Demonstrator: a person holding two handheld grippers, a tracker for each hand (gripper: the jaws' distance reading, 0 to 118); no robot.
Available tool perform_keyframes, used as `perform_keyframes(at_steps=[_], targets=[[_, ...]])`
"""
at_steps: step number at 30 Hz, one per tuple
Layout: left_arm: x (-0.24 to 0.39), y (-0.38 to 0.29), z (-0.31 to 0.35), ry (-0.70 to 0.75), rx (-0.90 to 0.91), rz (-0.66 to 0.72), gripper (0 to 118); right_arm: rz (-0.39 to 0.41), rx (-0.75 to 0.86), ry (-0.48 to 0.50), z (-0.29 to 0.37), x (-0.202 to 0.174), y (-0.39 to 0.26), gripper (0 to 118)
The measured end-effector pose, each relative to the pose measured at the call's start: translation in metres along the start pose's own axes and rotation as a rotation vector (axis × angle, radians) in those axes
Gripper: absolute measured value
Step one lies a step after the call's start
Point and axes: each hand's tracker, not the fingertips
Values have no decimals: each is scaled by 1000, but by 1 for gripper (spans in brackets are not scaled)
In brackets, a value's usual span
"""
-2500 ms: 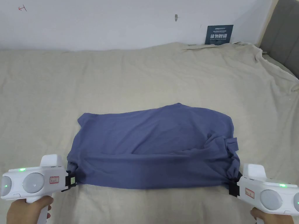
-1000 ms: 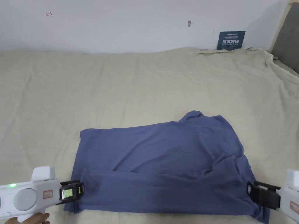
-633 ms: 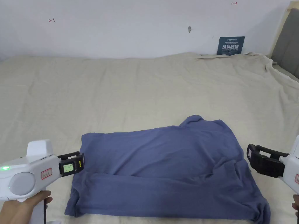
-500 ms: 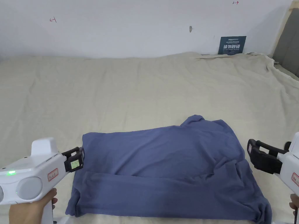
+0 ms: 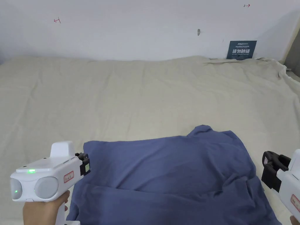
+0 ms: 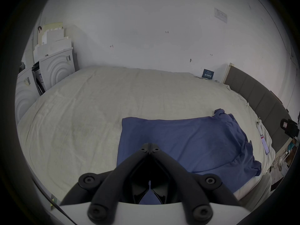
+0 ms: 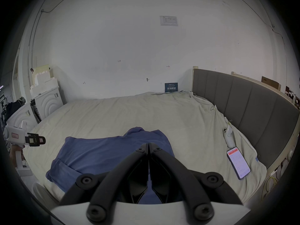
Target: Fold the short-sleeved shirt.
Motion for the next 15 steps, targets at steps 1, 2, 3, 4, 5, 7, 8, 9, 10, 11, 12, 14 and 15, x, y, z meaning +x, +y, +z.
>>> perform_keyframes(at_steps=[1,2,3,4,5,7,8,9,10,11,12,14,15], targets=[[-1,5,-10,-1,-26,-8,0,-5,-1,-1,-6,1,0,0],[-2,9,-21,1,-33,-10,0,-13,-3,-2,-11,3,0,0],[-4,14,-33,1,-54,-12,0,-20,-10,-1,-17,4,1,0],[-6,19,-46,3,-70,-13,0,-23,-17,-3,-23,4,1,0],[-8,24,-58,4,-82,-12,0,-24,-22,-6,-26,1,1,0],[-12,37,-84,13,-138,-9,0,-25,-37,-12,-36,2,2,0],[-14,42,-96,11,-145,-9,6,-28,-41,-14,-40,3,2,0],[-17,48,-110,16,-176,-14,18,-34,-46,-16,-45,3,3,0],[-20,52,-124,35,-185,-17,33,-41,-51,-18,-50,4,3,0],[-23,55,-135,44,-194,-16,53,-45,-54,-20,-54,4,3,0],[-27,59,-148,57,-226,-6,77,-46,-60,-22,-58,4,3,0],[-33,66,-172,78,-276,7,97,-44,-68,-28,-65,4,3,0],[-35,69,-181,94,-290,9,99,-44,-74,-30,-69,4,3,0]])
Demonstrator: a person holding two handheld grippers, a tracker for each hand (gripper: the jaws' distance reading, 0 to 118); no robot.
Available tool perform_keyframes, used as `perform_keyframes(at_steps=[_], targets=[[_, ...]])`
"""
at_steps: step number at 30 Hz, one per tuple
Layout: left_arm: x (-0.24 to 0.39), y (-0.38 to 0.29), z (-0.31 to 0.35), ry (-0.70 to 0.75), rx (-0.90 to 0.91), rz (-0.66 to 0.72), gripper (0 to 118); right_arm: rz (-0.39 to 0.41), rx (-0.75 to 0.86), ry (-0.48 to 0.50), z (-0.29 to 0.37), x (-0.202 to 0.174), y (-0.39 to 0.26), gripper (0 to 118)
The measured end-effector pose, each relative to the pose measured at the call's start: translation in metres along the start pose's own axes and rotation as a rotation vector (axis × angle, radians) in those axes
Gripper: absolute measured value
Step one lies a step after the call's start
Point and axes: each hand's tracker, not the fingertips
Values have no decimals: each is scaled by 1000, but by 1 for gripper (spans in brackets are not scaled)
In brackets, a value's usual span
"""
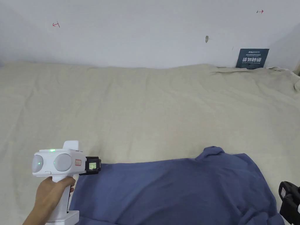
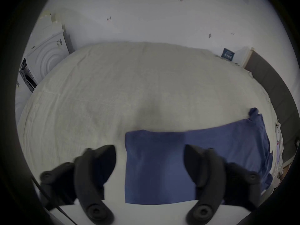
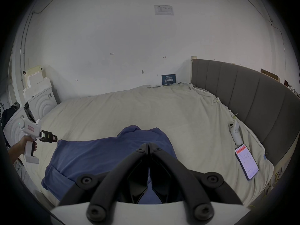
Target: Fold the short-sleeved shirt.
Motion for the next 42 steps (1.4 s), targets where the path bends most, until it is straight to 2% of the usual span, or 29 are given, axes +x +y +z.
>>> perform_keyframes(at_steps=[7,8,10,12,13,15,18,21,24,25,26,27,28,29,35,38,40,42], targets=[[-11,13,-50,5,-116,38,97,-12,-37,-10,-17,-2,-2,0],[-10,11,-54,3,-128,32,93,-13,-41,-11,-18,-2,-2,0],[-7,6,-61,2,-155,7,73,-17,-54,-9,-22,0,-2,0],[-2,2,-57,19,-127,-16,63,-17,-65,-9,-27,1,-1,0],[1,2,-54,18,-117,-22,49,-19,-75,-5,-30,3,-1,0],[2,1,-51,-20,-84,-85,3,-21,-88,0,-39,6,2,0],[7,-2,-44,-24,-101,-86,1,-18,-105,14,-60,10,12,0],[6,0,-23,-58,-26,-57,1,-1,-115,22,-92,15,28,0],[6,-1,-1,-84,13,-84,1,32,-146,20,-135,21,44,3],[7,-1,4,-85,22,-99,1,38,-167,18,-147,22,48,13],[7,0,10,-85,29,-109,1,41,-200,28,-164,22,53,34],[6,0,14,-88,36,-110,1,60,-237,24,-182,23,55,70],[8,0,20,-94,39,-108,1,50,-277,31,-197,24,56,91],[9,0,22,-98,42,-106,1,60,-313,29,-210,24,57,102],[12,-2,26,-100,45,-116,1,86,-391,-11,-267,25,46,102],[11,-4,26,-103,42,-116,1,170,-440,-29,-280,21,36,101],[10,-4,24,-100,37,-116,1,165,-457,-33,-286,18,31,89],[9,-5,25,-101,35,-109,1,180,-487,-19,-290,17,26,71]])
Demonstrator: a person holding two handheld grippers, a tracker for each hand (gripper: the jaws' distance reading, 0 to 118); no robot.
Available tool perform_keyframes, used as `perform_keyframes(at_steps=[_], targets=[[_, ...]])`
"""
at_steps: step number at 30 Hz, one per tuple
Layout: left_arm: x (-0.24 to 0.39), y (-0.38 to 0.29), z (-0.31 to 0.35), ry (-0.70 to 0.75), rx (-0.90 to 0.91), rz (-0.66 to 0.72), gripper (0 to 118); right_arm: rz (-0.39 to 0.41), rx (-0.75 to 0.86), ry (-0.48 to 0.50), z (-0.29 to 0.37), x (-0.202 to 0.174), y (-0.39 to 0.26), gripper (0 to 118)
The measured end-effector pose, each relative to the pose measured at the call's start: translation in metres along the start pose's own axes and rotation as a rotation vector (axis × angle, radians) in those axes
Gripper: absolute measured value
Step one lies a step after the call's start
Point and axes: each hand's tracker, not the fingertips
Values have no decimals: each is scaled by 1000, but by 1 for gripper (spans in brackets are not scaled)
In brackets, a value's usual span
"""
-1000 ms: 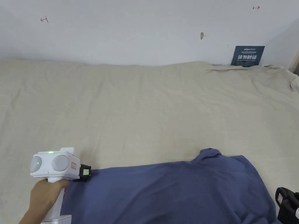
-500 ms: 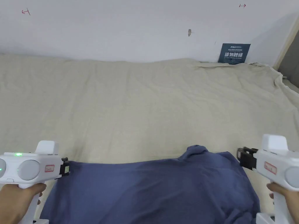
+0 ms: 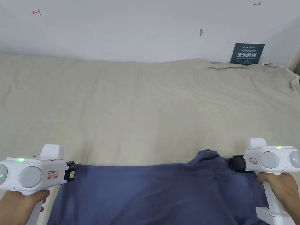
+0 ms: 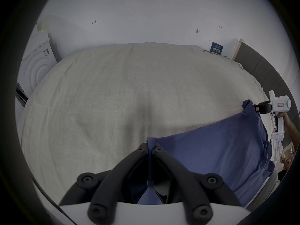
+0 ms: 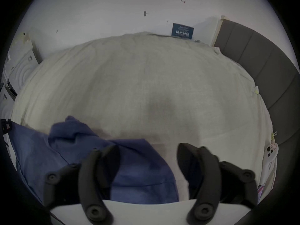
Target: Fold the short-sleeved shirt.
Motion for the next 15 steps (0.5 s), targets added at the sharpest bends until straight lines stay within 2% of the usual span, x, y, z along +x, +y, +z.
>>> perform_keyframes(at_steps=[1,2,3,4,5,6,8,15], targets=[[0,0,1,1,0,2,1,9,0,-2,-1,-2,-1,60],[-1,-1,1,2,0,5,1,9,11,0,1,-5,-3,43],[-1,-2,2,3,0,6,1,11,19,16,4,-6,-4,7],[0,-3,3,4,1,8,1,12,28,26,10,-7,-6,2],[1,-4,4,7,0,11,1,18,36,17,15,-10,-7,2],[-1,-5,4,9,0,12,1,58,36,31,22,-11,-7,2],[-1,-8,7,17,3,14,1,107,87,-7,41,-11,-10,2],[-7,-19,33,32,26,49,1,50,250,94,145,8,-32,2]])
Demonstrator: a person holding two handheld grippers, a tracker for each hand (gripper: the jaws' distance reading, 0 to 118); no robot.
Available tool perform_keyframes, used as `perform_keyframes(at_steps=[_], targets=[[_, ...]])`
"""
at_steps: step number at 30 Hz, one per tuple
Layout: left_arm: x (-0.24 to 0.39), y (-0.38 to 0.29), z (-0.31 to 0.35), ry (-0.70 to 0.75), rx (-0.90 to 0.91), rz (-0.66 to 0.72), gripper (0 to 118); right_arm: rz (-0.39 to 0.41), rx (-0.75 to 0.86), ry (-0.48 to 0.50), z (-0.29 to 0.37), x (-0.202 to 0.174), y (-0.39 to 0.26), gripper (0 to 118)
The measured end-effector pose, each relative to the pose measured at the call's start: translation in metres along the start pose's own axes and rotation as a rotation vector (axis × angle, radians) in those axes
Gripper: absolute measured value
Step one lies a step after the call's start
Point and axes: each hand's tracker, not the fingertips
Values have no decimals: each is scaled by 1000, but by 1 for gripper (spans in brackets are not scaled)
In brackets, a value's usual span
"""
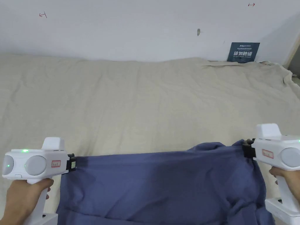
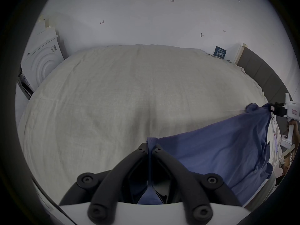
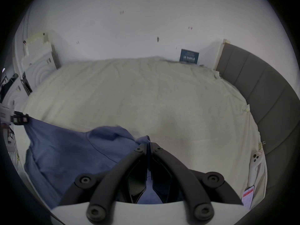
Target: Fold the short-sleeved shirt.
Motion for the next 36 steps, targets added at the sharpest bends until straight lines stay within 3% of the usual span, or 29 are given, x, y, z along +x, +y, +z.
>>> perform_keyframes(at_steps=[8,16,23,31,36], targets=[[-13,-18,49,4,33,32,1,-30,56,65,107,13,-32,2],[-14,-64,101,-9,59,1,1,-59,53,91,164,9,-95,2],[-15,-127,100,-3,-24,-21,1,-100,-38,72,161,2,-161,2],[-17,-193,73,26,-95,-18,1,-245,-171,42,138,0,-234,2],[-19,-212,65,37,-118,-22,1,-277,-213,8,123,-4,-256,2]])
